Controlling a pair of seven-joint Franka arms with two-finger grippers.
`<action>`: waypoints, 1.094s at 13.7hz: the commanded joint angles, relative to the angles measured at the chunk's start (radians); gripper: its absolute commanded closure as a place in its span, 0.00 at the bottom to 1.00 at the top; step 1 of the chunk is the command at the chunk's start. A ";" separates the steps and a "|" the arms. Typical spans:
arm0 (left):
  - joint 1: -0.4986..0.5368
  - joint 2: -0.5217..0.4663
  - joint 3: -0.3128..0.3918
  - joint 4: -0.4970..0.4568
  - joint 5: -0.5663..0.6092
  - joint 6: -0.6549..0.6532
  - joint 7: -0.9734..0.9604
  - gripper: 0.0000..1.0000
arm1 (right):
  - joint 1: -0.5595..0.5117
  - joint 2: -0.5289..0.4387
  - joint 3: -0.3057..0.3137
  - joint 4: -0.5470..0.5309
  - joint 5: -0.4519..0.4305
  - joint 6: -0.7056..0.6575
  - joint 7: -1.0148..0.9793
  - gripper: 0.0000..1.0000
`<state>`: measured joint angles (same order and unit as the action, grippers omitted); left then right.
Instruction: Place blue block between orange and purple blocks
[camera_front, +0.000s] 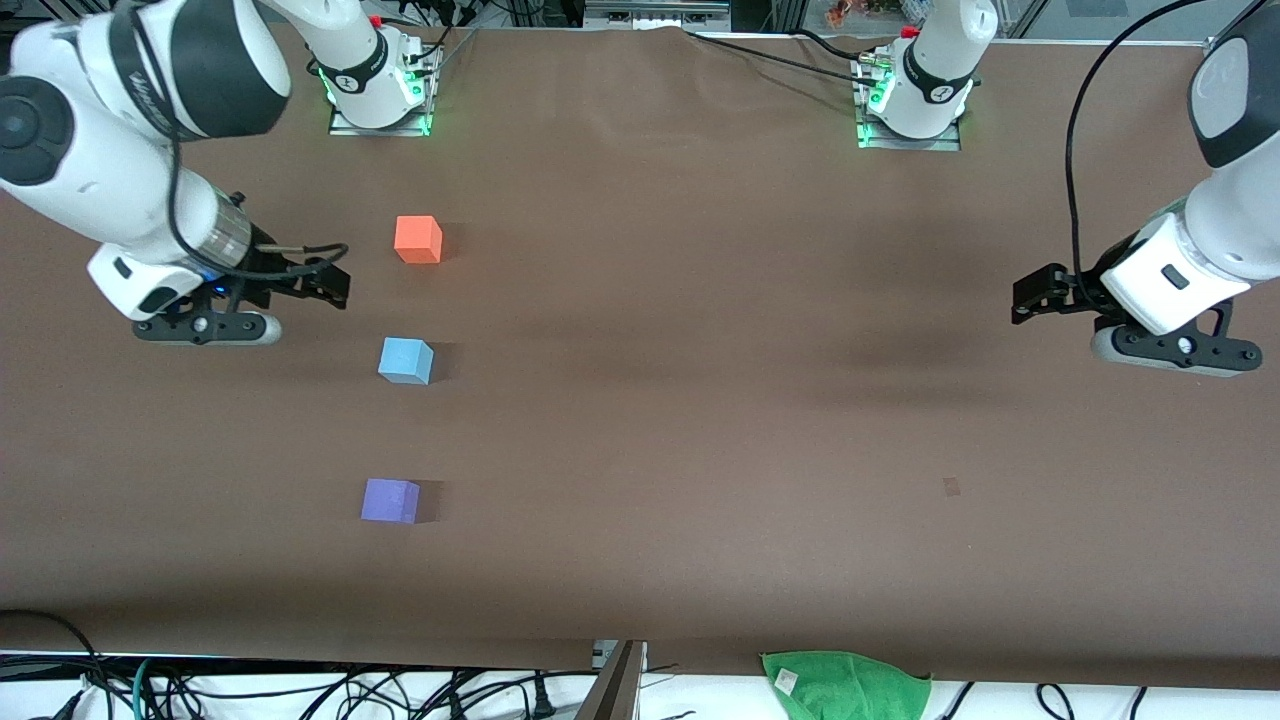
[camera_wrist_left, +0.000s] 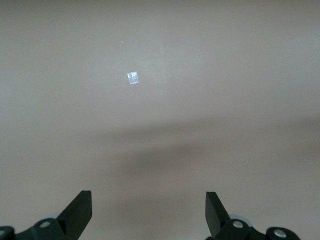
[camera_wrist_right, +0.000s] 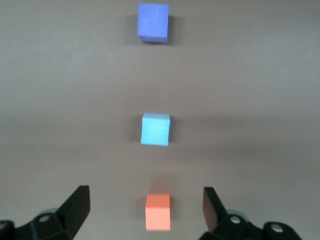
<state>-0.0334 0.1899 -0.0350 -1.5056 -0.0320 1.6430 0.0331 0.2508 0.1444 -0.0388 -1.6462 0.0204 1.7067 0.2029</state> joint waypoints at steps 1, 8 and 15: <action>0.024 -0.001 0.006 0.024 -0.026 -0.025 0.054 0.00 | 0.001 -0.011 -0.013 0.045 0.000 -0.096 -0.020 0.00; 0.039 -0.007 0.007 0.022 -0.025 -0.020 0.068 0.00 | -0.051 -0.192 0.008 -0.090 -0.007 -0.105 -0.072 0.00; 0.035 -0.155 -0.011 -0.186 0.050 0.121 0.070 0.00 | -0.064 -0.178 -0.012 -0.046 0.003 -0.118 -0.099 0.00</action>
<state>0.0008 0.1150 -0.0322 -1.5909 -0.0178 1.7143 0.0838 0.2006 -0.0341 -0.0494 -1.7034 0.0195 1.5935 0.1217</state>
